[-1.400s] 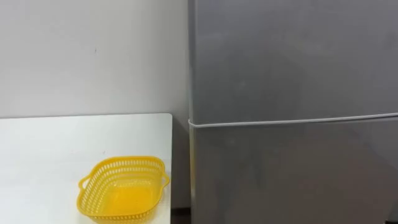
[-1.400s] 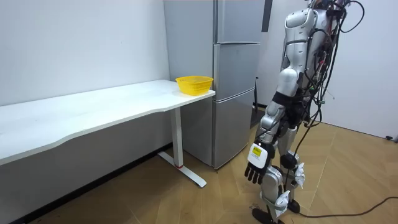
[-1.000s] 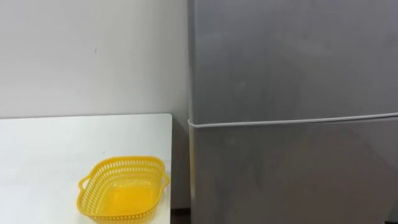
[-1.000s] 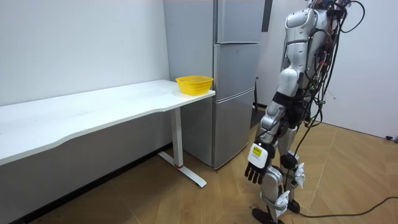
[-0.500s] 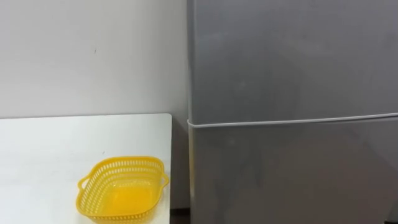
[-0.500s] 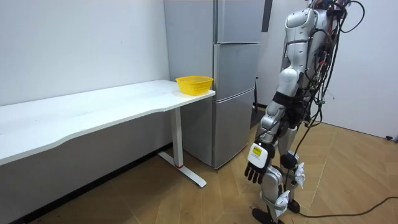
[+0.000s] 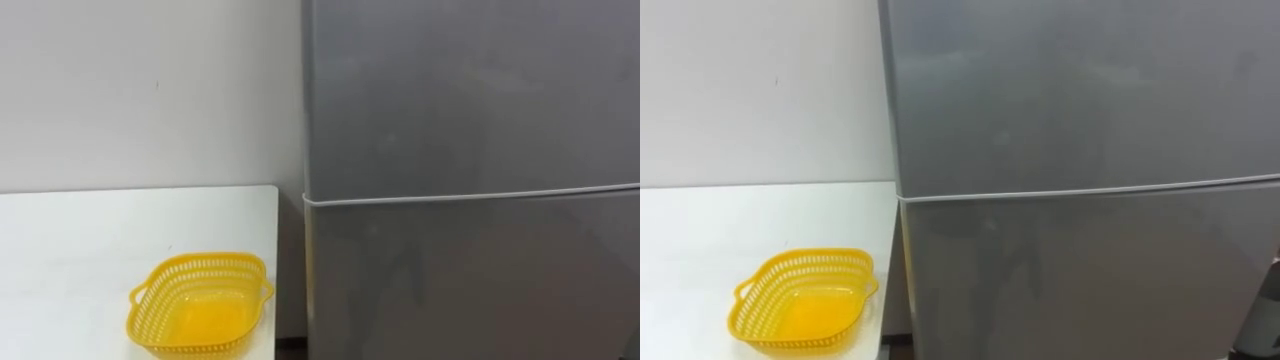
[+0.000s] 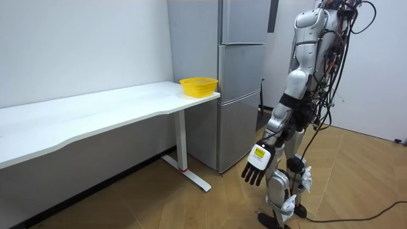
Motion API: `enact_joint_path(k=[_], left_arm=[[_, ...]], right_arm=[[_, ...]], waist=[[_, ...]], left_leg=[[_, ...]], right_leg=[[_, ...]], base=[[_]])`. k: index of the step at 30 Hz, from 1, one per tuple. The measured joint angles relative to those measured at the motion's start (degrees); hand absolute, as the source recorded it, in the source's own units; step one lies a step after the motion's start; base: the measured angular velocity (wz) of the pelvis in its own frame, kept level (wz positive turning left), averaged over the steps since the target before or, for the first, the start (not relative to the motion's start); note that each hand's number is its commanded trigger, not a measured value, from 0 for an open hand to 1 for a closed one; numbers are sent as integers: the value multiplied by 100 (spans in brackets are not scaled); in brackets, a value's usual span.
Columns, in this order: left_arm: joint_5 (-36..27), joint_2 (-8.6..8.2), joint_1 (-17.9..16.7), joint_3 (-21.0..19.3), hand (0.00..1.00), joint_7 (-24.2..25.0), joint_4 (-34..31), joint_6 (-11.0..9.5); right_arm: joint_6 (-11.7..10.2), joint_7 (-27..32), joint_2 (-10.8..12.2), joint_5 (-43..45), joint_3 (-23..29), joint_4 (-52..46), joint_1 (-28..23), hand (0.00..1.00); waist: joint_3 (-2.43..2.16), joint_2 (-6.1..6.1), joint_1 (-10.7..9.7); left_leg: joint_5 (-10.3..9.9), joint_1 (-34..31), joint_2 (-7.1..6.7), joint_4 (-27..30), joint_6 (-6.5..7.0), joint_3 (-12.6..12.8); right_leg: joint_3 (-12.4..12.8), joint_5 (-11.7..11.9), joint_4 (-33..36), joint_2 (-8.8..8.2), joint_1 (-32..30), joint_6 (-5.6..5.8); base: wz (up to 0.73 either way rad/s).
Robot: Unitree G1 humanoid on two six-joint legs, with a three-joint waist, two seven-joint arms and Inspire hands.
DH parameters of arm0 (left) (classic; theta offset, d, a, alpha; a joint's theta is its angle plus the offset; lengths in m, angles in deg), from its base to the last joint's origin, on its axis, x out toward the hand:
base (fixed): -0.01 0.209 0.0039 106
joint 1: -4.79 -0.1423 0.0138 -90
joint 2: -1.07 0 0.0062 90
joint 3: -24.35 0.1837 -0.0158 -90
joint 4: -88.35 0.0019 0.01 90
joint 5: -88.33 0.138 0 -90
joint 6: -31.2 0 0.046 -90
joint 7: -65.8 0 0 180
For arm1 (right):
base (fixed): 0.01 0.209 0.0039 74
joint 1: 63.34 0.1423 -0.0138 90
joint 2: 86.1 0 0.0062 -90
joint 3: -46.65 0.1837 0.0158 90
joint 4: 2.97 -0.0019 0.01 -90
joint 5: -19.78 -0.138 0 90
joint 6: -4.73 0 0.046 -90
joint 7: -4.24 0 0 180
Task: Retrieve from the upper fridge
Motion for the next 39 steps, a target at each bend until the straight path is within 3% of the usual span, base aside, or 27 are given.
enact_joint_path(k=[2, 5, 11, 14, 16, 21, 24, 27, 33, 39], left_arm=[[-243, 4, 3, -229, 0, -256, -339, -58], [-625, 19, 72, -341, 0, -779, -861, -362], [-665, 11, 293, -677, 0, -1673, -1977, -886], [-673, -10, 268, -652, 0, -2256, -2924, -1025], [-675, -6, 252, -675, 0, -2677, -3618, -1280], [-622, 58, 256, -752, 0, -3293, -5320, -1549], [-349, 151, 260, -763, 0, -3386, -5877, -1740], [-236, 148, 258, -805, 0, -3384, -6660, -1737], [-6, 177, 267, -964, 0, -3315, -7901, -1749], [-257, 221, 374, -937, 0, -2633, -8513, -1692]], right_arm=[[-4, 42, -4, 151, 15, -5, 4, 0], [-17, 76, -14, 349, 30, -21, 39, 0], [-213, 112, -27, 608, 238, -43, -20, 0], [-233, 125, -25, 590, 234, -187, -86, 0], [-289, 189, -23, 575, 238, -228, -102, 0], [-408, 286, -9, 575, 234, -230, -161, 0], [-471, 288, -11, 600, 248, -201, -182, 0], [-486, 246, 9, 677, 355, -170, -194, 0], [-459, 232, 18, 726, 430, -170, -355, 0], [-434, 222, 45, 779, 440, -181, -407, 0]], waist=[[1, 0, 8], [11, -8, 14], [1, 18, 144], [-7, 32, 156], [-29, 60, 161], [-39, 65, 186], [16, 104, 251], [32, 77, 236], [-5, 68, 223], [-15, 56, 120]], left_leg=[[1, 9, -2, -6, -1, -10], [2, 5, -6, -11, -1, -12], [2, 37, -15, -31, -2, -11], [3, -29, -18, -29, -1, -11], [3, -1, -19, -60, -1, -27], [4, 11, -29, -42, 0, -80], [4, 99, -36, -47, 0, -91], [4, 84, -47, -52, 0, -185], [4, 86, -51, -73, 0, -208], [4, 60, -50, -59, 0, -211]], right_leg=[[-13, 0, 0, 0, 9, 0], [-37, 0, 8, -1, 12, 0], [-33, 2, 12, 6, -10, -3], [-21, 3, 12, 7, -75, -4], [-23, 2, 9, 8, -58, -3], [-20, 3, -3, 1, -39, -4], [13, 2, -14, -1, 22, -3], [-6, 2, -16, 2, 12, -3], [15, 2, -7, 7, 27, -3], [5, 2, 0, 6, -12, -3]], base=[[2], [0], [-1], [0], [2], [2], [-9], [1], [-1], [0]])
